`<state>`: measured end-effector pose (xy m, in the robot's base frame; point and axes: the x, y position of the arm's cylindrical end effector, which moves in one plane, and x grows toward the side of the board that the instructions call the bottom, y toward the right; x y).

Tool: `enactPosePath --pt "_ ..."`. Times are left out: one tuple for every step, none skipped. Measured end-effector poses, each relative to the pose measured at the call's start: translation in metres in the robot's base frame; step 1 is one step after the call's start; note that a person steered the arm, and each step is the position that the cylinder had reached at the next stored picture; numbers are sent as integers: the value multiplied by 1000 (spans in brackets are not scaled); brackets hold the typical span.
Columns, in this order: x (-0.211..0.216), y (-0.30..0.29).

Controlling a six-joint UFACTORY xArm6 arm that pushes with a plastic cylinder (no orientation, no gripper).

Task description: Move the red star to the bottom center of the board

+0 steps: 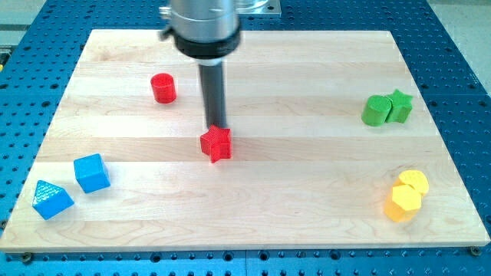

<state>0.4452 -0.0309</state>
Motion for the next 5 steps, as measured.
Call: enactPosePath --pt "64 0" --pt "105 -1" --pt "78 -37" --pt "89 -80" --pt "134 -56"
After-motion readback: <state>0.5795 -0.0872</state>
